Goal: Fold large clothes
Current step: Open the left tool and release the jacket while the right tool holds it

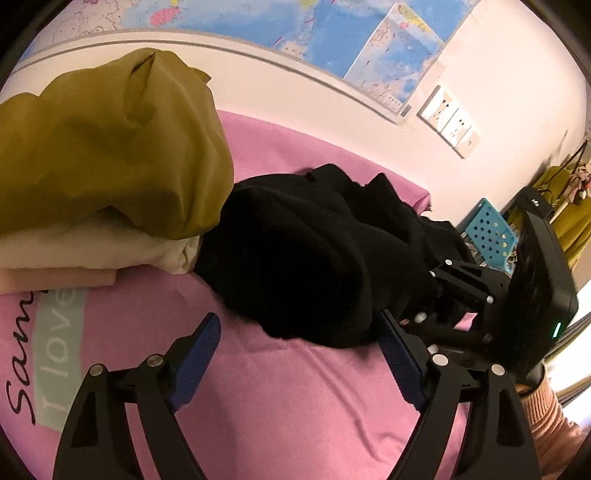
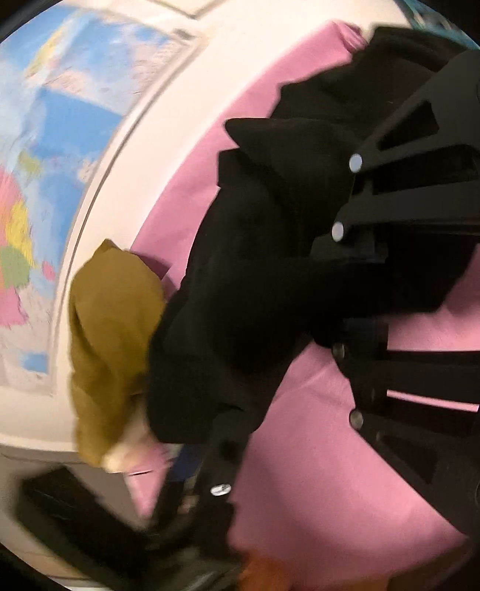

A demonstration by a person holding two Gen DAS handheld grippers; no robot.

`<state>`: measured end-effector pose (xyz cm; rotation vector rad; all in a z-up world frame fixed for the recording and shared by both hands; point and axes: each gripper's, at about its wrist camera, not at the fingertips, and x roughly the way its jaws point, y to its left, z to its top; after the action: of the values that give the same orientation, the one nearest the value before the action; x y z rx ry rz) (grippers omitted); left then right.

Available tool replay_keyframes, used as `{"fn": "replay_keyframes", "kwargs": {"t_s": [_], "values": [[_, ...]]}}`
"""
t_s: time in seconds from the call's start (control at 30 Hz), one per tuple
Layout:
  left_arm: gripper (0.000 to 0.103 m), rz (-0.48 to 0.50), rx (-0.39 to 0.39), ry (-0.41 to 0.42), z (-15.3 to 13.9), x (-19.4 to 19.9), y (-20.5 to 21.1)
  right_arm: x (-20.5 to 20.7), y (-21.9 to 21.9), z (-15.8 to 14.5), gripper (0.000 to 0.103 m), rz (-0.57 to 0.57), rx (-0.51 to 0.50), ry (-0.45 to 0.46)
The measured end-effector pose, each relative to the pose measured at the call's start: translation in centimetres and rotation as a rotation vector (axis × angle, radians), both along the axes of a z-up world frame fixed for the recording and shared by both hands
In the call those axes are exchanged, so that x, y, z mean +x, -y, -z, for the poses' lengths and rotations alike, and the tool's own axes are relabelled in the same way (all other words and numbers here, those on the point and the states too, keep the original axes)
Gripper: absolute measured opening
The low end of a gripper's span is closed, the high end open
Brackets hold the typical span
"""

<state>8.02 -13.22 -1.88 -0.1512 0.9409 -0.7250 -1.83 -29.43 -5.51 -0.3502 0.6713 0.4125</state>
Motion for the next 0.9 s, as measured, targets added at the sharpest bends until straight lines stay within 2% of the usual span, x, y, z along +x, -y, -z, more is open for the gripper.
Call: {"fn": "replay_keyframes", "kwargs": {"t_s": [0.13, 0.2, 0.27, 0.33, 0.43, 0.5, 0.53, 0.57, 0.6, 0.67, 0.73, 0.83, 0.9], "values": [[0.082, 0.023, -0.052, 0.025, -1.6, -1.1, -1.2, -2.8, -0.2, -3.9, 0.013, -0.032, 0.076, 0.007], [0.086, 0.034, -0.078, 0.059, -2.7, -1.9, -1.9, -3.7, -0.3, -5.2, 0.013, -0.053, 0.119, -0.004], [0.087, 0.026, -0.078, 0.091, -3.3, -2.6, -2.6, -3.9, -0.7, -5.0, 0.013, -0.052, 0.137, -0.022], [0.086, -0.004, -0.05, 0.106, -3.1, -3.0, -3.1, -3.0, -2.1, -2.8, 0.014, -0.033, 0.087, -0.069], [0.086, -0.034, -0.025, 0.054, -1.5, -3.1, -3.9, -2.6, -3.6, 0.5, 0.031, -0.038, 0.029, -0.126], [0.085, -0.044, -0.013, 0.016, -0.4, -3.6, -4.4, -3.5, -3.3, 0.5, 0.048, -0.035, 0.043, -0.098], [0.085, -0.041, -0.012, 0.007, 0.1, -4.0, -4.6, -4.2, -2.9, 0.0, 0.053, -0.044, 0.07, -0.087], [0.085, -0.026, -0.016, -0.008, 0.6, -4.6, -4.8, -5.2, -2.1, -0.7, 0.062, -0.039, 0.104, -0.068], [0.085, -0.012, -0.022, -0.019, 1.0, -5.2, -4.8, -6.1, -1.3, -1.2, 0.063, -0.032, 0.137, -0.056], [0.085, 0.027, -0.049, -0.049, 1.8, -6.3, -4.8, -8.4, 1.9, -2.5, 0.067, -0.017, 0.289, -0.058], [0.085, 0.061, -0.073, -0.072, 2.3, -6.6, -4.0, -10.0, 5.6, -2.6, 0.07, 0.047, 0.426, -0.082], [0.085, 0.096, -0.073, -0.085, 2.8, -6.7, -2.0, -12.0, 11.8, -0.6, 0.072, 0.183, 0.664, -0.166], [0.086, 0.103, -0.093, -0.108, 3.1, -6.0, -0.4, -13.1, 15.1, 1.2, 0.073, 0.287, 0.761, -0.203]]}}
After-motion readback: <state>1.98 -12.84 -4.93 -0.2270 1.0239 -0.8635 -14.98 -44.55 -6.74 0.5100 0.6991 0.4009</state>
